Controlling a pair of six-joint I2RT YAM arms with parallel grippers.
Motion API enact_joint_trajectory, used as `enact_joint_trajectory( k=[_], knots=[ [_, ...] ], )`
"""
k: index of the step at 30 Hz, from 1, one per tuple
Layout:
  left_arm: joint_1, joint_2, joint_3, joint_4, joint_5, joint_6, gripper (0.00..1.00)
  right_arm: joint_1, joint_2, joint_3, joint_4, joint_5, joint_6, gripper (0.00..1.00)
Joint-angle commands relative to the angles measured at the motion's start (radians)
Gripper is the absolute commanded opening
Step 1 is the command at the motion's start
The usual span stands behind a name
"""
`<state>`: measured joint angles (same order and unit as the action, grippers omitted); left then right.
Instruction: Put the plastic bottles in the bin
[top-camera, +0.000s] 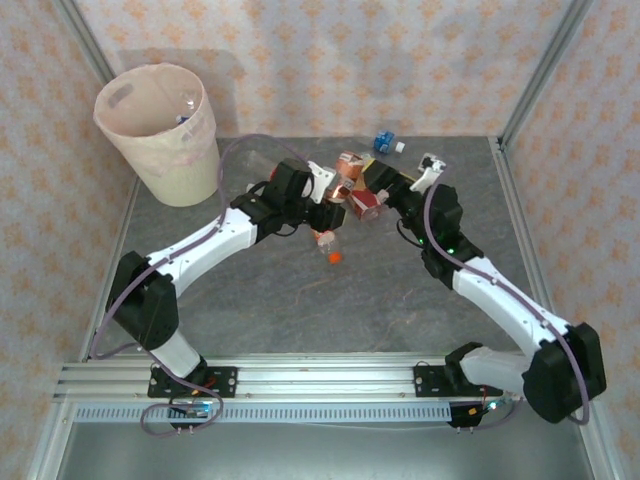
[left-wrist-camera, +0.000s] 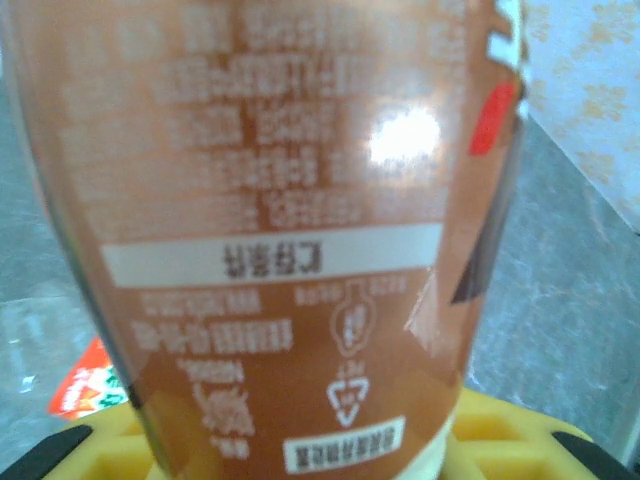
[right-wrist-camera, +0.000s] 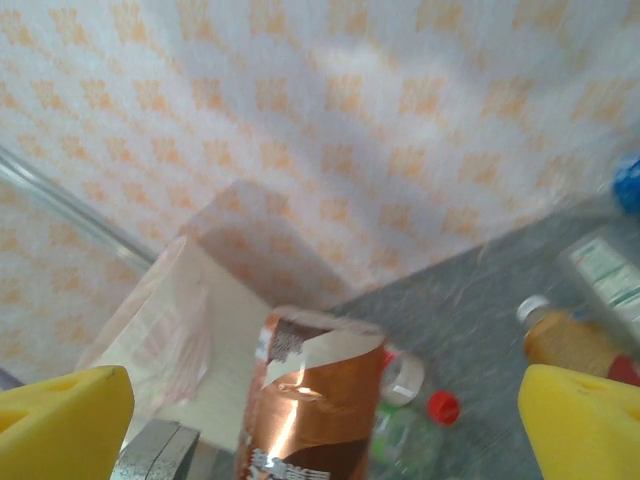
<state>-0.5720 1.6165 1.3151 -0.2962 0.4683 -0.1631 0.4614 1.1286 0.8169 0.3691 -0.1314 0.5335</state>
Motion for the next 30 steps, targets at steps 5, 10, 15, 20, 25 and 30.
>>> enact_joint_trajectory(
  k=[5, 10, 15, 20, 25, 30],
  knots=[
    [0.063, -0.166, -0.054, 0.021, -0.275, -0.042, 0.00, 0.001, -0.059, -0.038, -0.169, 0.249, -0.171, 0.99],
    [0.100, -0.256, -0.063, 0.035, -0.457, -0.030, 0.00, -0.003, -0.024, -0.048, -0.178, 0.293, -0.156, 0.99],
    [0.136, -0.312, -0.041, 0.060, -0.703, -0.041, 0.00, -0.002, 0.023, -0.014, -0.191, 0.288, -0.164, 0.99],
    [0.215, -0.317, 0.026, 0.089, -0.808, -0.036, 0.00, -0.002, 0.050, 0.006, -0.196, 0.271, -0.160, 0.99],
    [0.284, -0.269, 0.125, 0.124, -0.938, -0.002, 0.00, -0.003, 0.050, 0.029, -0.243, 0.259, -0.169, 0.99],
    [0.377, -0.172, 0.225, 0.145, -0.974, -0.107, 0.00, -0.003, 0.050, 0.039, -0.247, 0.247, -0.164, 0.99]
  ],
)
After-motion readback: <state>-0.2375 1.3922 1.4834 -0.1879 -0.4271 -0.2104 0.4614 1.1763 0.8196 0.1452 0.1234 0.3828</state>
